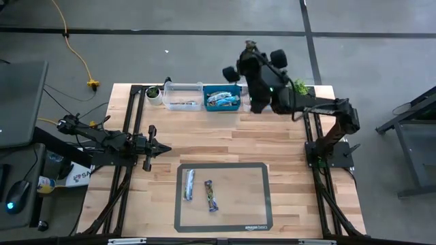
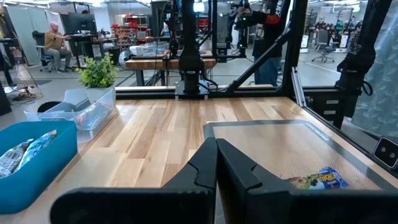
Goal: Pick and place Granola Bars by type
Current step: Put the red granola bar into the right transparent bin
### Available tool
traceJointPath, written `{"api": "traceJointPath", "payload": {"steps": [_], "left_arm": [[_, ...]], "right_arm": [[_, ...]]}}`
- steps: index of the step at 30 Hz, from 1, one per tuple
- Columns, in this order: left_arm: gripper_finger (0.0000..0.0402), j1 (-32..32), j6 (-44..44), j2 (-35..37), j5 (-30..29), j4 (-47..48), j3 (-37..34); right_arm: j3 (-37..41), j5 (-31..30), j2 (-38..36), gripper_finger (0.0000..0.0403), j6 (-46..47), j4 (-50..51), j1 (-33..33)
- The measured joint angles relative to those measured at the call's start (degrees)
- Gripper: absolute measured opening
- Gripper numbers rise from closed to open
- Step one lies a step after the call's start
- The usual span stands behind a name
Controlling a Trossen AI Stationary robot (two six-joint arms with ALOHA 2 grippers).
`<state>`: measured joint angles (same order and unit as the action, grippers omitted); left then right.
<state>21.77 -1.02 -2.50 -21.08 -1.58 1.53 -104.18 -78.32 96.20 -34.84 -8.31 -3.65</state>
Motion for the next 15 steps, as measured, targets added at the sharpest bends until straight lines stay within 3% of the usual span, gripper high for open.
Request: {"api": "traceJointPath", "payload": {"steps": [4, 9, 12, 15], "left_arm": [[0.0001, 0.00, 0.00, 0.02, 0.00, -0.02, 0.01], [0.0001, 0.00, 0.00, 0.01, 0.00, -0.01, 0.01], [0.0001, -0.01, 0.00, 0.02, 0.00, -0.02, 0.00], [0.0001, -0.01, 0.00, 0.00, 0.00, 0.00, 0.00]], "right_arm": [[0.00, 0.26, 0.00, 0.0078, 3.22, 5.68, -4.91], [0.00, 5.43, -0.33, 0.0078, 17.54, 21.49, -10.49], [0.00, 12.65, -0.35, 0.0078, 29.72, 34.53, -14.05], [0.00, 25.98, 0.21, 0.0078, 36.91, 46.40, -18.44]]}}
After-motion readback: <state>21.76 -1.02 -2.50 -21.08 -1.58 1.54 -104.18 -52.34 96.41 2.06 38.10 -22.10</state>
